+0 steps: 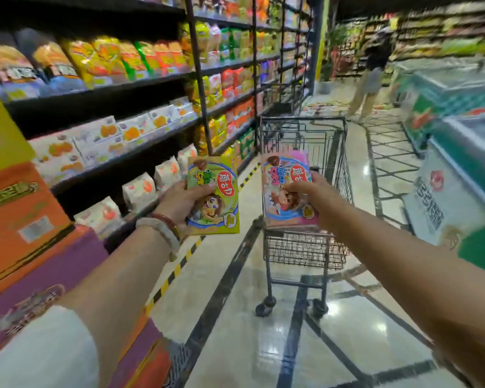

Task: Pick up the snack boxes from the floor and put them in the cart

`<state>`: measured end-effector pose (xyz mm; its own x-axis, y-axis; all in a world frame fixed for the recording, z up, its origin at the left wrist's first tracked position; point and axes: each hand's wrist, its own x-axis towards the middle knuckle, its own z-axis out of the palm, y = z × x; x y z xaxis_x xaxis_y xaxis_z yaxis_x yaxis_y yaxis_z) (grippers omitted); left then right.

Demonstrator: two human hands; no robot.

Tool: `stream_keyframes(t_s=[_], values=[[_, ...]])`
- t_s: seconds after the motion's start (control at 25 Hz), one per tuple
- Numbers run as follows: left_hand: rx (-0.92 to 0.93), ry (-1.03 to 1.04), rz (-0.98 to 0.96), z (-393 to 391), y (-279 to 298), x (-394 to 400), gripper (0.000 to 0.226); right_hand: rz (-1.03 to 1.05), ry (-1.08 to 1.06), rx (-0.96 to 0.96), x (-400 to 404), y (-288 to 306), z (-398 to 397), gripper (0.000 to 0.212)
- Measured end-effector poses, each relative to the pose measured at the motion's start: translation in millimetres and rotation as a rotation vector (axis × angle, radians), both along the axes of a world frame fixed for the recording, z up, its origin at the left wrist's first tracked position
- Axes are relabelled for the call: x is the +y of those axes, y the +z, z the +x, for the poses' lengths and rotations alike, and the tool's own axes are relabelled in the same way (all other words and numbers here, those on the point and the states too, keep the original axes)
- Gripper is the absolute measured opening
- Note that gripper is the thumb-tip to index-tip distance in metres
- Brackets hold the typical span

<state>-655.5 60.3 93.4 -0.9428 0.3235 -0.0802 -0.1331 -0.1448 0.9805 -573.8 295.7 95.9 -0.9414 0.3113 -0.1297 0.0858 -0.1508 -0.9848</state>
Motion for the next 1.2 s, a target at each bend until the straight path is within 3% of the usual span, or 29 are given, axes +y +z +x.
stream_keyframes(t_s=[0.08, 0.28, 0.44, 0.52, 0.68, 0.84, 1.0, 1.2], values=[[-0.046, -0.070, -0.039, -39.8, -14.5, 47.6, 0.030, -0.009, -0.064, -0.028, 36.8, -13.2, -20.6, 0.050], [-0.152, -0.200, -0.110, -136.0, -68.4, 172.6, 0.045, -0.022, -0.228, -0.081, 139.4, -50.4, -80.0, 0.039], [-0.172, -0.210, -0.155, -207.1, -116.7, 244.6, 0.032, -0.028, -0.247, -0.153, 207.4, -82.0, -145.0, 0.040], [-0.200, -0.207, -0.183, -242.5, -133.4, 267.1, 0.041, -0.024, -0.232, -0.213, 230.3, -95.9, -186.0, 0.035], [-0.258, -0.136, -0.196, -318.1, -172.9, 298.4, 0.084, -0.033, -0.159, -0.278, 261.7, -125.4, -273.0, 0.019], [-0.328, -0.096, -0.240, -375.8, -187.6, 335.6, 0.040, -0.084, -0.166, -0.334, 287.5, -157.0, -346.5, 0.017], [-0.299, -0.055, -0.353, -425.0, -215.9, 381.6, 0.036, -0.124, -0.159, -0.460, 323.7, -196.1, -398.0, 0.020], [-0.241, 0.142, -0.584, -469.4, -305.0, 442.0, 0.040, -0.135, -0.179, -0.580, 375.6, -291.5, -464.7, 0.053]])
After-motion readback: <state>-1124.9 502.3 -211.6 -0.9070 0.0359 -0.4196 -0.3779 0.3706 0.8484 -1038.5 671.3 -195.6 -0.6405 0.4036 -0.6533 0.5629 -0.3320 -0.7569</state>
